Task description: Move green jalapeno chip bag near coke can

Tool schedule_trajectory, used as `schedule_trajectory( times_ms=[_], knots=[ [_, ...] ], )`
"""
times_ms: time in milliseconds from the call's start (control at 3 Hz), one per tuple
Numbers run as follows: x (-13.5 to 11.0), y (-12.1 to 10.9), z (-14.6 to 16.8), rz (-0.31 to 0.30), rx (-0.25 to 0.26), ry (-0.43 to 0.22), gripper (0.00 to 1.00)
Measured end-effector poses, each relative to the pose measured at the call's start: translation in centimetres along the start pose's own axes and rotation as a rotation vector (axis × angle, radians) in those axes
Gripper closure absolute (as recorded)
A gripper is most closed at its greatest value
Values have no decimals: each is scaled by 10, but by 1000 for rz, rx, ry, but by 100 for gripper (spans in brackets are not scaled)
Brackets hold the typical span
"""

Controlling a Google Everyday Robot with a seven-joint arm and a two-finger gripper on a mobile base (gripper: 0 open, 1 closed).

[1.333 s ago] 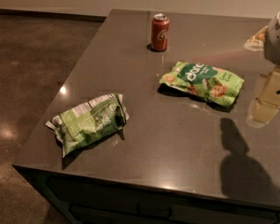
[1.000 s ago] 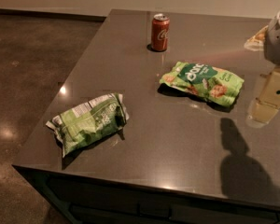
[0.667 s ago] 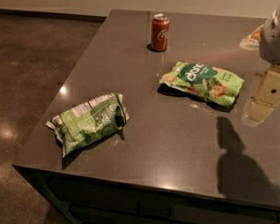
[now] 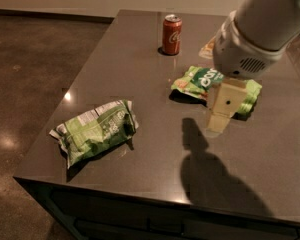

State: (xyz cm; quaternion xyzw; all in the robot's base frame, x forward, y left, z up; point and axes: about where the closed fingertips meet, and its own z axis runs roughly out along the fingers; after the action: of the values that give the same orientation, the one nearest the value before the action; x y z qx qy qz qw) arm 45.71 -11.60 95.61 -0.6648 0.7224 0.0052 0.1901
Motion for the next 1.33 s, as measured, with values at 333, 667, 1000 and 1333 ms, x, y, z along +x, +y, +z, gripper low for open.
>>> schedule_trajectory(
  times_ms=[333, 667, 1000, 1333],
  knots=[
    [-52, 6, 33, -78, -35, -36, 0],
    [-89, 13, 67, -136, -81, -36, 0],
    [-113, 17, 93, -161, -113, -30, 0],
    [-132, 18, 116, -167, -128, -22, 0]
  ],
)
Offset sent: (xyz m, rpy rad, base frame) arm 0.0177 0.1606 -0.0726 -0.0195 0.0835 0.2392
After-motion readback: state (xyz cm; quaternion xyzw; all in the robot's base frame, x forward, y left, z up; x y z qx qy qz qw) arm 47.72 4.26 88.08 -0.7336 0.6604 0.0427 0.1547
